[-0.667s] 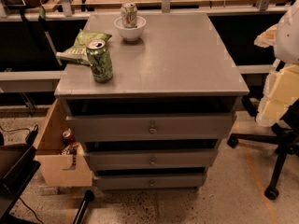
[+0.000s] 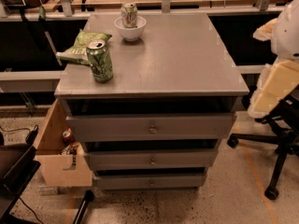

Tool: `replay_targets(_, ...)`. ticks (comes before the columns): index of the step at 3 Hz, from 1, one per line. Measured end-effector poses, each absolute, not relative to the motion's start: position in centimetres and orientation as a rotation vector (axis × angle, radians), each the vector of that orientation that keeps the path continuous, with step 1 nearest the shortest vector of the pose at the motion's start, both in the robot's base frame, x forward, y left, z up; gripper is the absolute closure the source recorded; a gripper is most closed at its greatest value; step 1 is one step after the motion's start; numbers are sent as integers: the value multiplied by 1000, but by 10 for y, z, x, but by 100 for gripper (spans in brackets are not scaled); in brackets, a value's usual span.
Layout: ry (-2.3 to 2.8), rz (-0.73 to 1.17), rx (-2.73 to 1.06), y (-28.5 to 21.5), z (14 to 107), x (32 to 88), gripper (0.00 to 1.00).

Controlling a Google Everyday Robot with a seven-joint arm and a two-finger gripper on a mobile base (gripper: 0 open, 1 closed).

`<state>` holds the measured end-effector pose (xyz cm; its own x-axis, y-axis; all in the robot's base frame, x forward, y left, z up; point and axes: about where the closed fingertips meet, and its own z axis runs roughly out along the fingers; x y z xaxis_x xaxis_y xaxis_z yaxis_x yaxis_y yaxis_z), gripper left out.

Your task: Pick 7up can from white bowl and place on counter

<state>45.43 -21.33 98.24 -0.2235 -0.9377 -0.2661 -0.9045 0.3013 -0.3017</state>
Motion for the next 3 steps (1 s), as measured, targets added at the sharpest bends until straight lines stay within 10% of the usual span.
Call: replay_targets(3, 1728, 63, -1090, -204, 1057, 623, 0)
